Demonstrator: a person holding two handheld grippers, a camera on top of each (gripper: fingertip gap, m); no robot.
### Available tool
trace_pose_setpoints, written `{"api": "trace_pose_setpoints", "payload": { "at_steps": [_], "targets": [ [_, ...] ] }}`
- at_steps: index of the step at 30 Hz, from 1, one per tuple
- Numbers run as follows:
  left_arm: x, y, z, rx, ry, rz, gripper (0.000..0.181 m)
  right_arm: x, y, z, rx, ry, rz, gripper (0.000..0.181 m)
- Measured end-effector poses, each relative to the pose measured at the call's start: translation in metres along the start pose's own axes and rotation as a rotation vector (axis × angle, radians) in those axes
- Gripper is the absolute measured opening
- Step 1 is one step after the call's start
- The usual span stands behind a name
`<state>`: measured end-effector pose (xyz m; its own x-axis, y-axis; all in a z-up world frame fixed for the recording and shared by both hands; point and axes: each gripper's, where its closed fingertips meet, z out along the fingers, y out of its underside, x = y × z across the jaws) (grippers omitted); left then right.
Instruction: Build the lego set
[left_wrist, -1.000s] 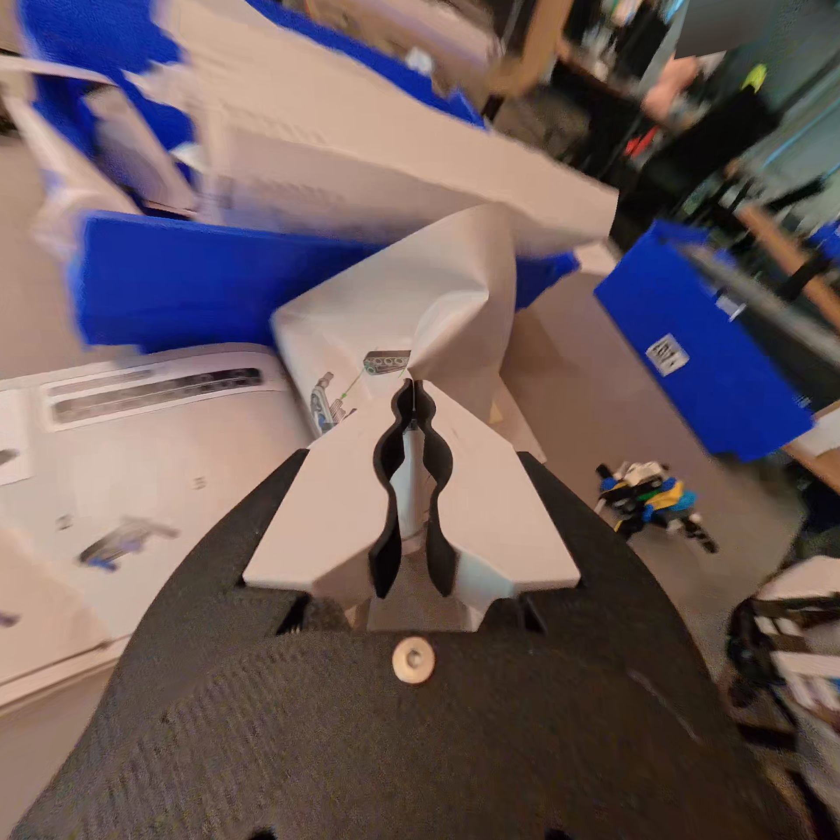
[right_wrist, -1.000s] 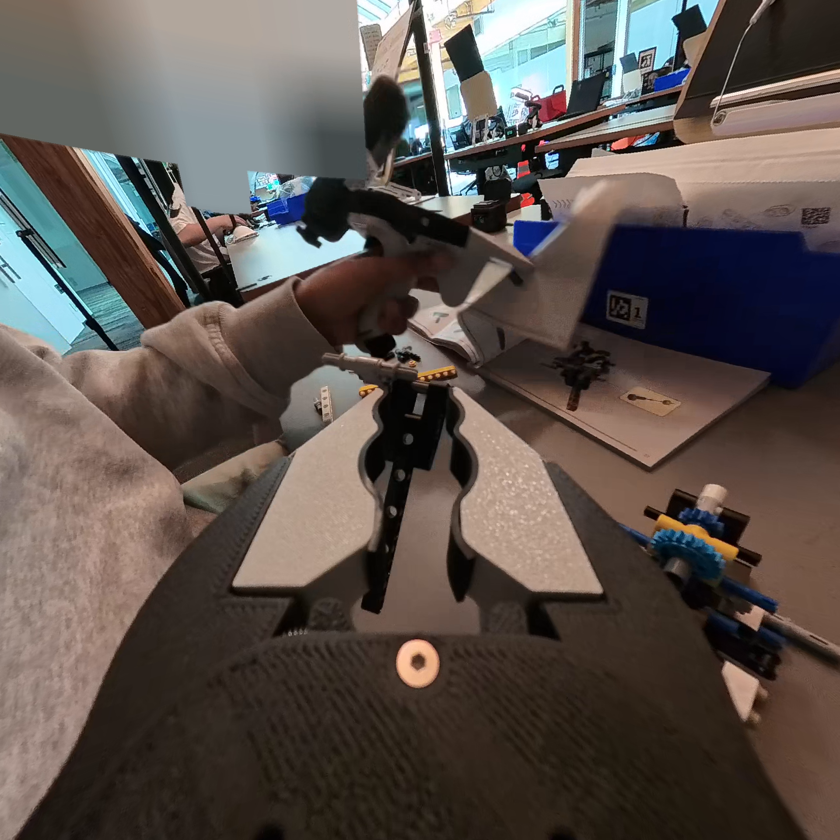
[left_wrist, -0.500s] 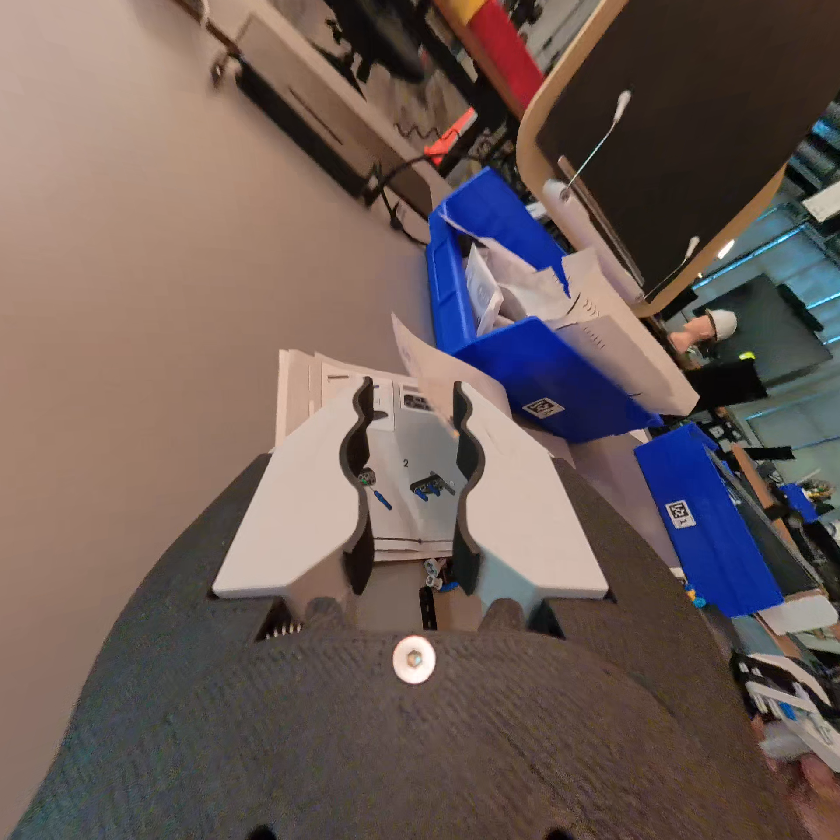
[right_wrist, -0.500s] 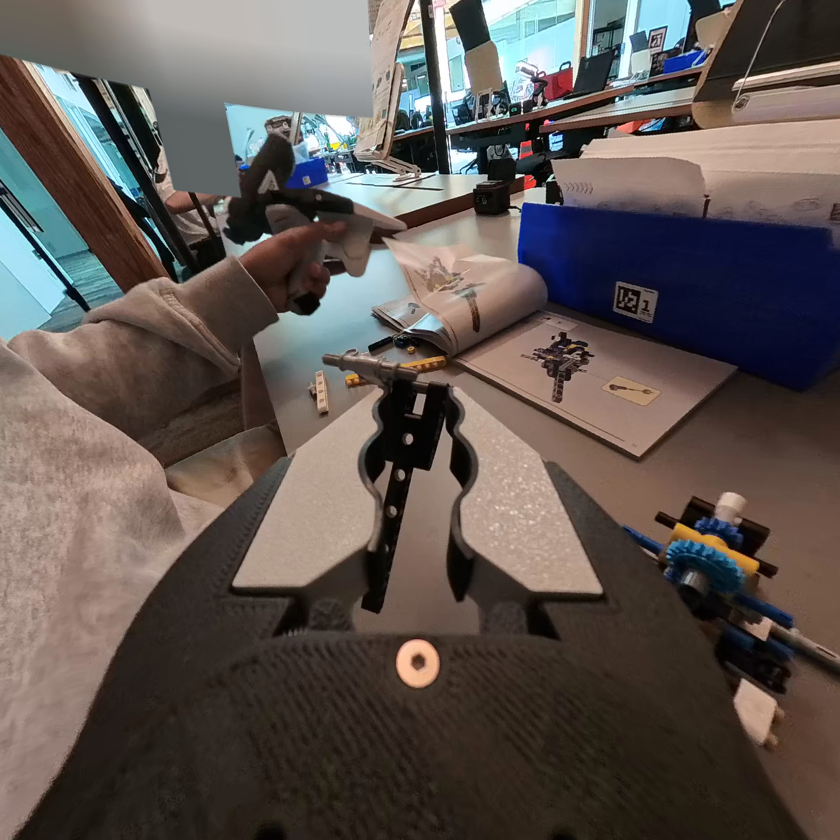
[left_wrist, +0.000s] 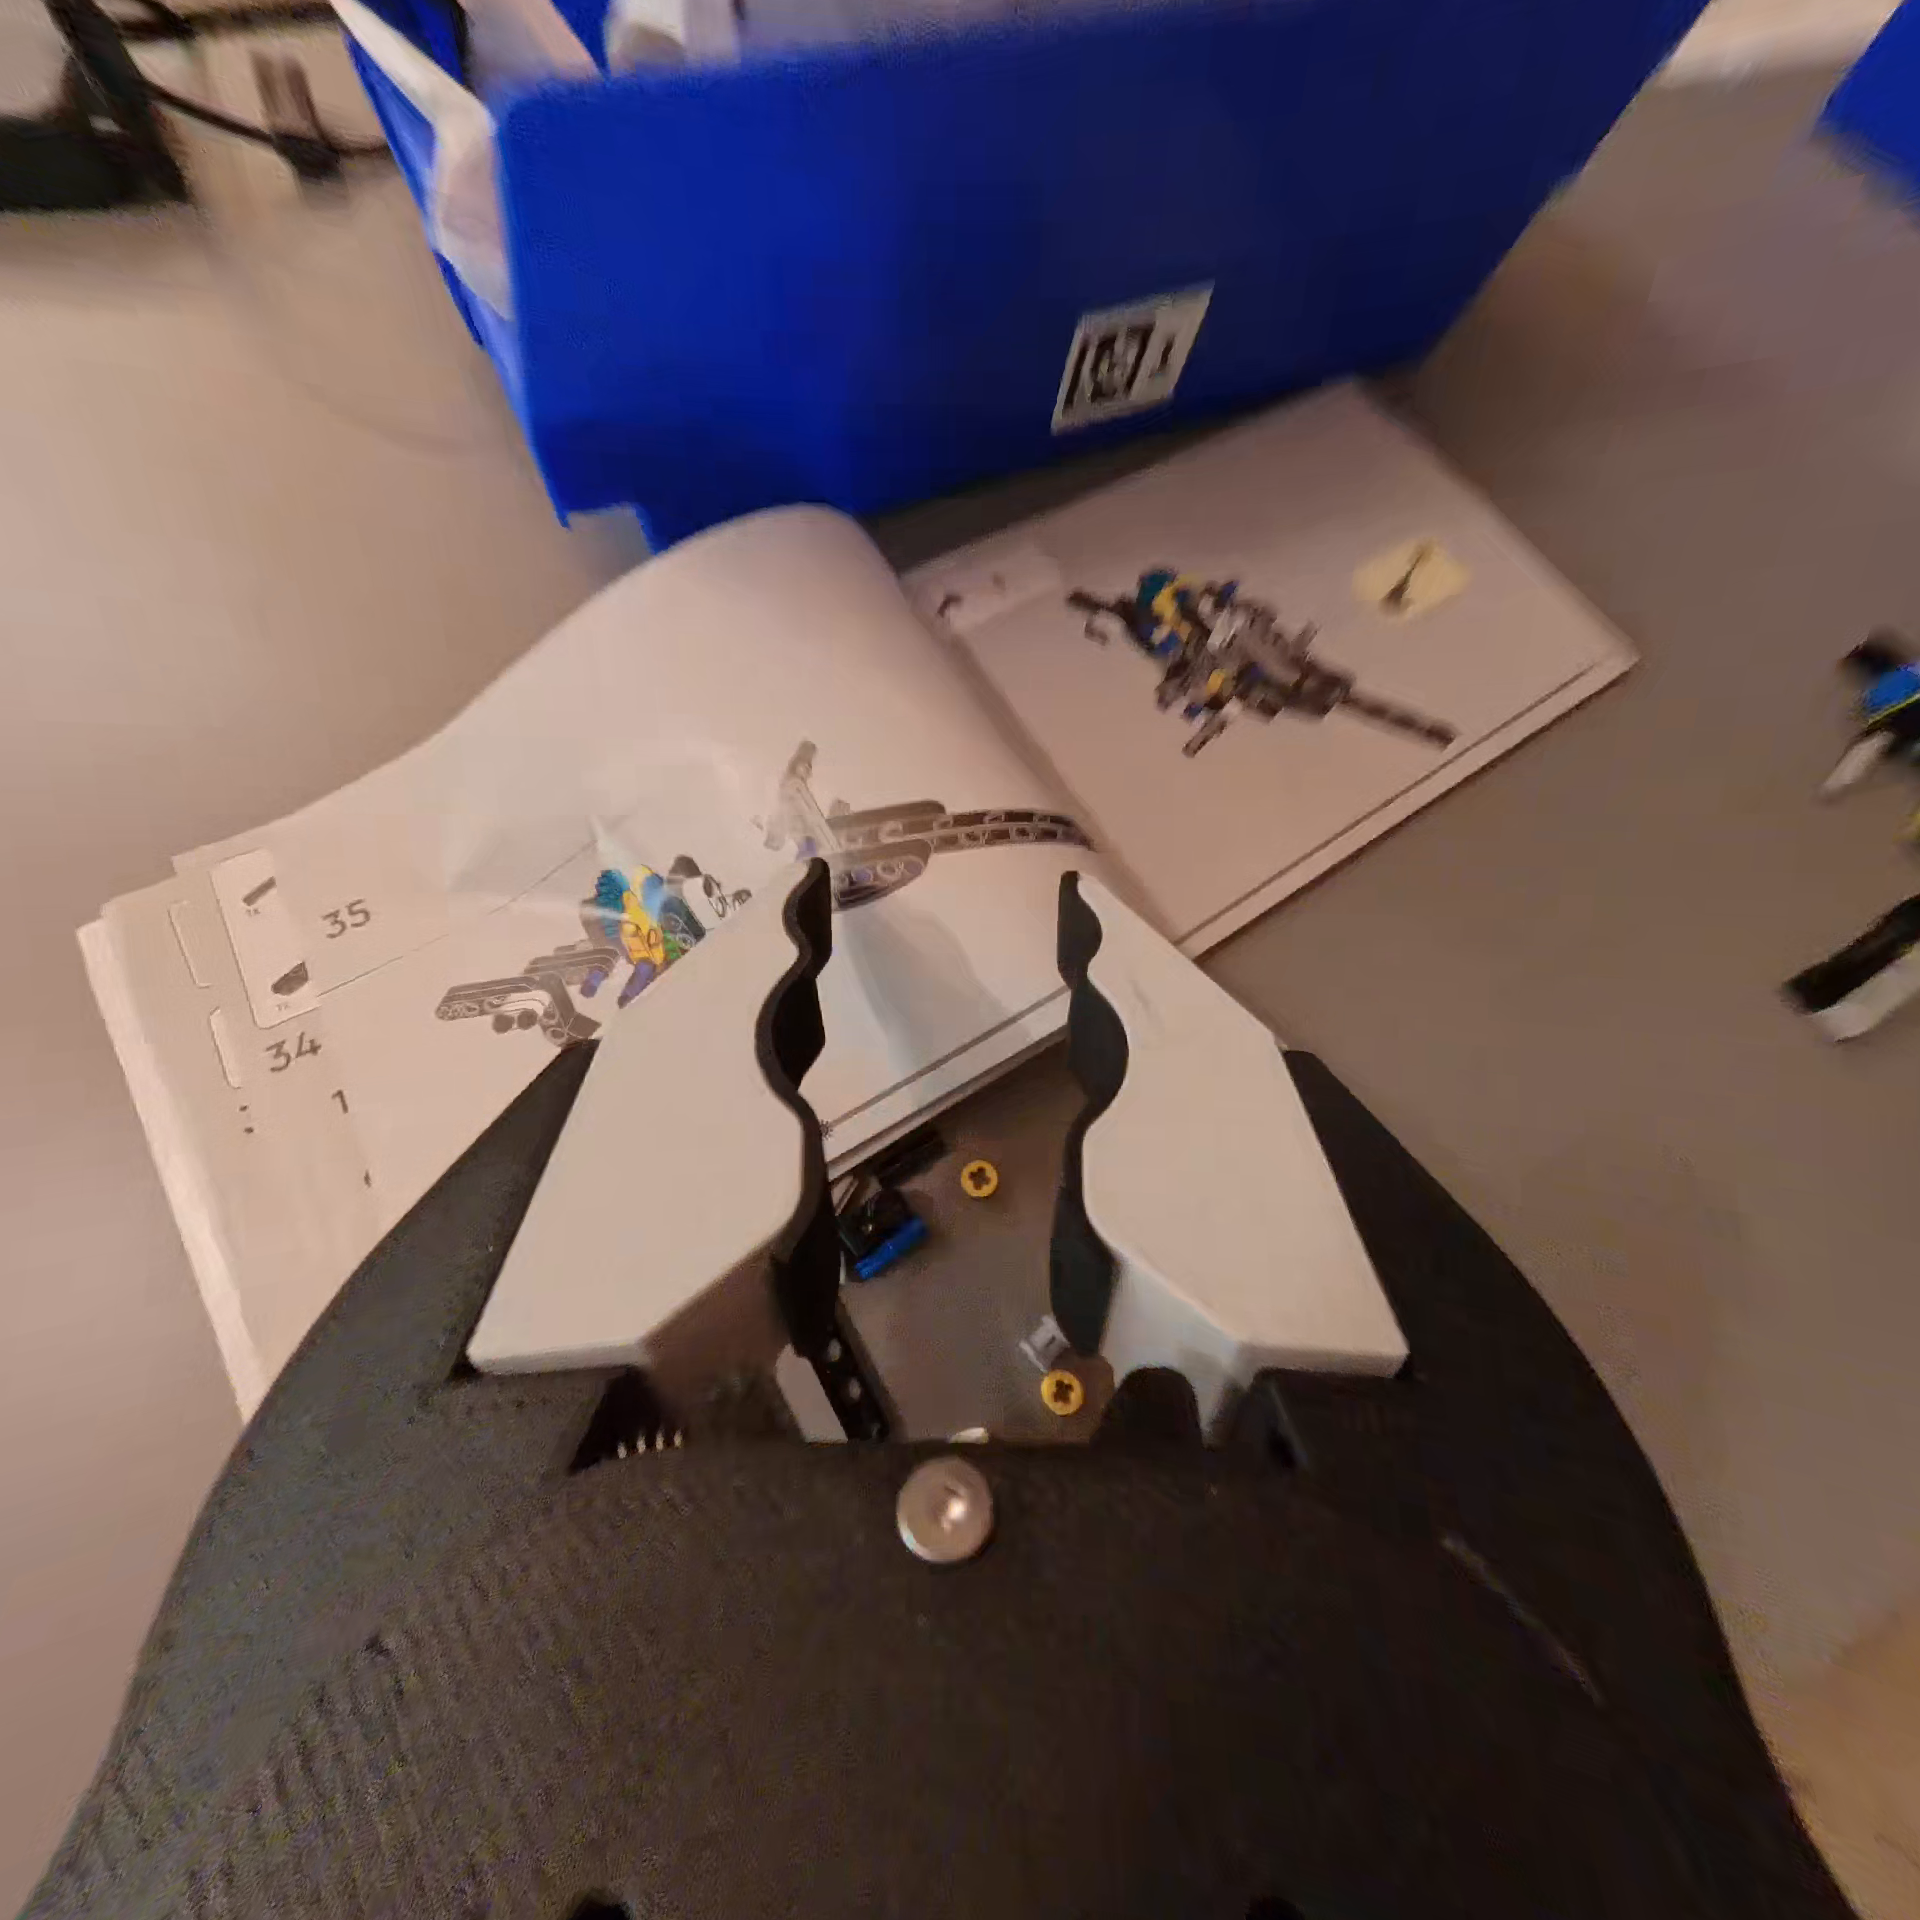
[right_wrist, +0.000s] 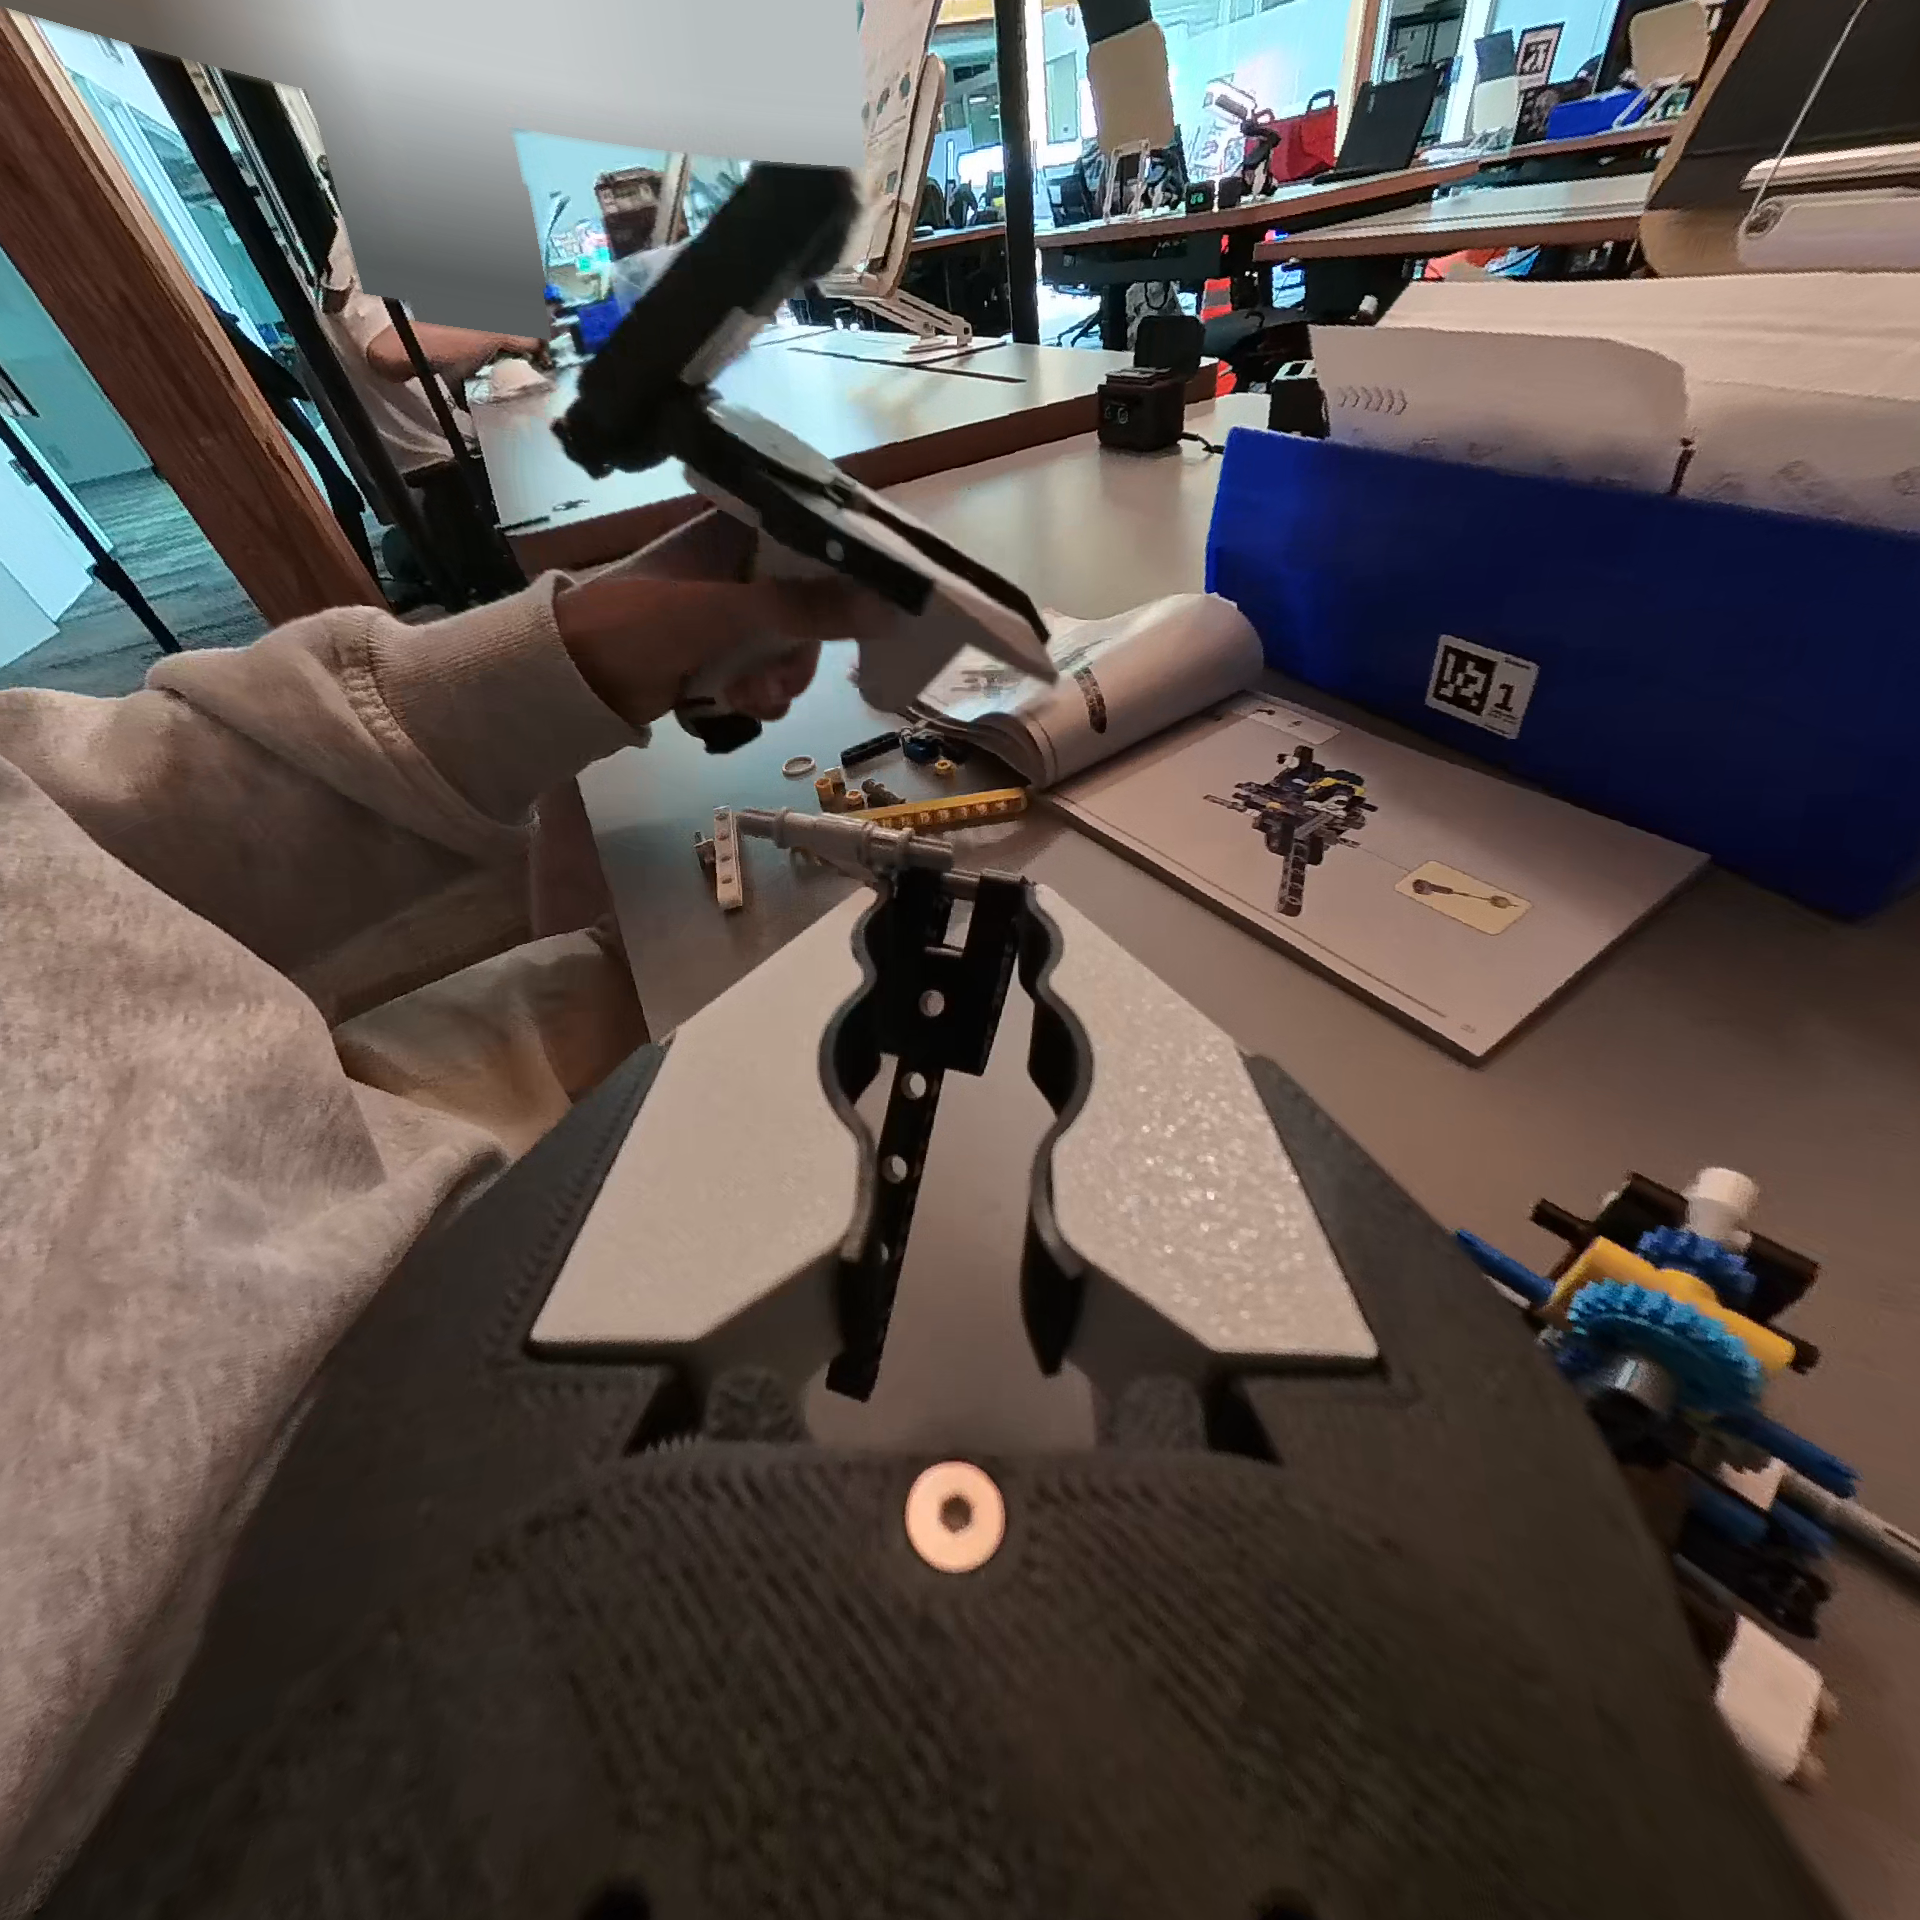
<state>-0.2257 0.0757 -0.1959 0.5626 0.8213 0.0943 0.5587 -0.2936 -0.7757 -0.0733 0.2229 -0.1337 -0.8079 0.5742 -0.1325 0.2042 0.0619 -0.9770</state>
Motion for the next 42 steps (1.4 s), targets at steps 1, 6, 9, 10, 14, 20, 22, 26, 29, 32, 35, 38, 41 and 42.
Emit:
{"api": "trace_pose_setpoints", "payload": {
  "at_steps": [1, 6, 9, 10, 14, 20, 22, 26, 29, 32, 35, 38, 41, 42],
  "targets": [
    [-0.002, 0.006, 0.007, -0.049, -0.031, 0.035, 0.043, -0.001, 0.0, 0.0, -0.001, 0.0, -0.003, 0.023],
    [-0.017, 0.024, 0.018, -0.156, -0.094, -0.008, 0.038, -0.003, 0.001, 0.002, -0.01, -0.003, -0.016, 0.023],
    [-0.025, 0.029, 0.016, -0.188, -0.09, -0.058, 0.032, -0.003, 0.002, 0.003, -0.015, -0.007, -0.017, 0.023],
    [-0.027, 0.03, 0.015, -0.198, -0.097, -0.047, 0.03, -0.004, 0.003, 0.003, -0.016, -0.008, -0.018, 0.023],
    [-0.028, 0.032, 0.012, -0.215, -0.12, -0.01, 0.03, -0.004, 0.004, 0.004, -0.024, -0.007, -0.025, 0.022],
    [-0.042, 0.022, -0.006, -0.12, -0.23, 0.04, 0.031, -0.003, 0.007, 0.007, -0.044, 0.006, -0.052, 0.022],
    [-0.036, 0.008, -0.021, -0.006, -0.216, 0.04, 0.032, -0.004, 0.009, 0.009, -0.056, 0.008, -0.065, 0.022],
    [0.005, -0.011, -0.05, 0.21, -0.046, 0.008, 0.035, -0.007, 0.014, 0.015, -0.085, 0.008, -0.102, 0.022],
    [0.046, -0.001, -0.06, 0.265, 0.14, -0.036, 0.039, -0.01, 0.021, 0.021, -0.119, 0.009, -0.146, 0.022],
    [0.08, 0.016, -0.061, 0.219, 0.304, -0.061, 0.041, -0.012, 0.026, 0.026, -0.154, 0.012, -0.193, 0.022],
    [0.095, 0.028, -0.06, 0.178, 0.366, -0.004, 0.04, -0.012, 0.03, 0.03, -0.178, 0.016, -0.21, 0.022],
    [0.098, 0.029, -0.06, 0.177, 0.376, 0.013, 0.038, -0.01, 0.031, 0.031, -0.187, 0.023, -0.21, 0.022],
    [0.1, 0.028, -0.062, 0.192, 0.42, -0.022, 0.037, -0.008, 0.031, 0.032, -0.191, 0.031, -0.207, 0.022],
    [0.1, 0.027, -0.063, 0.194, 0.432, -0.032, 0.037, -0.008, 0.032, 0.032, -0.193, 0.033, -0.207, 0.022]
  ]
}}
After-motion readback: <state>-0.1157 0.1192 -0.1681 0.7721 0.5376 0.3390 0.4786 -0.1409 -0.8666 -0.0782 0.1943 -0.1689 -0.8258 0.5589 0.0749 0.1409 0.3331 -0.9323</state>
